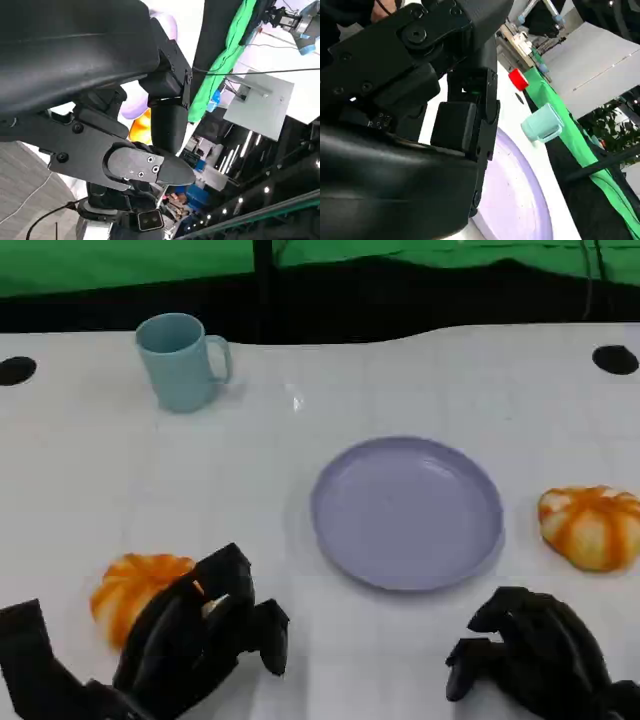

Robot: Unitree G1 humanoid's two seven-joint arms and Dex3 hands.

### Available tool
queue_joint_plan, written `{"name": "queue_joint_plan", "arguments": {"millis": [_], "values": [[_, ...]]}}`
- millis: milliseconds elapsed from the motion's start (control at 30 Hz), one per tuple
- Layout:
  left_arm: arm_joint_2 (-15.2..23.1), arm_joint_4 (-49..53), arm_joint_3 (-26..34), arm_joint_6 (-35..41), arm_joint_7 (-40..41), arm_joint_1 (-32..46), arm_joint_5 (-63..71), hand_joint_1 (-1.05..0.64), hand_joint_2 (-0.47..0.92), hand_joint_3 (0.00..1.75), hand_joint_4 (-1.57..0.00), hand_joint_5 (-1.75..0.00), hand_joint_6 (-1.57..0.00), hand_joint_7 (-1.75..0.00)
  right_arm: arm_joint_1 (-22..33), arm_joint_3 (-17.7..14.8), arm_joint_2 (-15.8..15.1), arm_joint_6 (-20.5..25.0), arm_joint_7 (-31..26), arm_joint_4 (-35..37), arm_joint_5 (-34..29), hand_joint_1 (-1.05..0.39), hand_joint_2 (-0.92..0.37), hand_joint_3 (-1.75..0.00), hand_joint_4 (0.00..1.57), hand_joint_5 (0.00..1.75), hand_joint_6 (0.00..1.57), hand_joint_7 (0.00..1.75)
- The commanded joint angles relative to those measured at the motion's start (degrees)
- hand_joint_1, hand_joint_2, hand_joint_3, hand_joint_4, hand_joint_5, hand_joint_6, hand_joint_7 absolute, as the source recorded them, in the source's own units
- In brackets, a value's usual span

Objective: Grasp the bread from the table and place it into the plate.

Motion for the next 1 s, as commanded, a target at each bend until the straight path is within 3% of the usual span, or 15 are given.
{"name": "queue_joint_plan", "arguments": {"millis": [33, 833, 1000], "values": [[0.5, -0.3, 0.2, -1.2, -0.2, 0.2, 0.9, -0.69, 0.92, 0.18, -0.87, -1.75, -0.64, -1.75, 0.4, -0.1, -0.5, -0.4, 0.0, -0.1, 0.0, -1.05, -0.74, 0.00, 1.57, 0.75, 1.57, 0.37], [0.5, 0.3, 0.7, -0.5, -0.5, -0.3, 0.7, -0.67, 0.92, 0.17, -0.88, -1.75, -0.65, -1.75, -0.6, -0.5, -0.4, -0.7, 0.7, 1.7, 0.3, -1.05, -0.73, 0.00, 1.57, 0.73, 1.57, 0.36], [1.2, -0.7, 0.5, -1.4, -0.2, 0.0, 2.0, -0.67, 0.92, 0.18, -0.83, -1.75, -0.59, -1.73, -0.7, -0.4, -0.3, -0.7, 0.6, 1.7, 0.2, -1.05, -0.72, 0.00, 1.57, 0.74, 1.57, 0.36]]}}
